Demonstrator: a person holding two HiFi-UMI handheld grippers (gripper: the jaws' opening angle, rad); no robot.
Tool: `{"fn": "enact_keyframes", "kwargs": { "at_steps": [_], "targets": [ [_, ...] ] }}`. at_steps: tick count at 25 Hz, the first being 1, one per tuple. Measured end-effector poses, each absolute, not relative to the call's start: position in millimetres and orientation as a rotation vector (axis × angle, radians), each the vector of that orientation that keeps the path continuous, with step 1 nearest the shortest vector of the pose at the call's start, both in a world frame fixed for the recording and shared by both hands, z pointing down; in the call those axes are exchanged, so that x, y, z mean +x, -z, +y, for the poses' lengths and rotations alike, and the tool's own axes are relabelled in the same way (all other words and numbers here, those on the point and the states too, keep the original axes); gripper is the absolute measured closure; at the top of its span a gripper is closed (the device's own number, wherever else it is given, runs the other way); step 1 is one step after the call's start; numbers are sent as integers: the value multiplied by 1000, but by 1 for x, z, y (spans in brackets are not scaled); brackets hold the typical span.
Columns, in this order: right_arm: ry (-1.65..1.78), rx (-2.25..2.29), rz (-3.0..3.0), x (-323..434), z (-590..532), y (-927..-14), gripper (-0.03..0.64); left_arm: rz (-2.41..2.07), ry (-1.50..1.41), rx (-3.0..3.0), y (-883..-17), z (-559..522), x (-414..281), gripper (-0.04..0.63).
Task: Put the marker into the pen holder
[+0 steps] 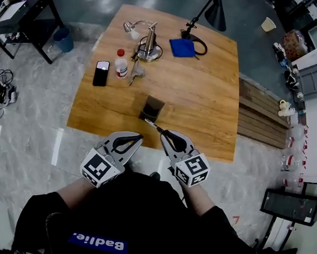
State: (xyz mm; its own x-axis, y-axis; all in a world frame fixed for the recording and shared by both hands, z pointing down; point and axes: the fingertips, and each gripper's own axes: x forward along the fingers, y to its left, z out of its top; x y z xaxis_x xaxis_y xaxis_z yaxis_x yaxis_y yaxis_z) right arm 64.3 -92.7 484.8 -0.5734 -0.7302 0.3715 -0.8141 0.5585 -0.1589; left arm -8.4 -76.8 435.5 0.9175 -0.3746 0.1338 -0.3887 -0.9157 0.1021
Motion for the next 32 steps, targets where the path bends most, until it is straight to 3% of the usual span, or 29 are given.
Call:
{"fn": "enact_keyframes", "kwargs": {
  "at_steps": [32],
  "targets": [
    [-594, 1131, -2310, 88, -178, -605, 557, -791, -223, 2822, -460, -106, -50, 586]
  ]
}}
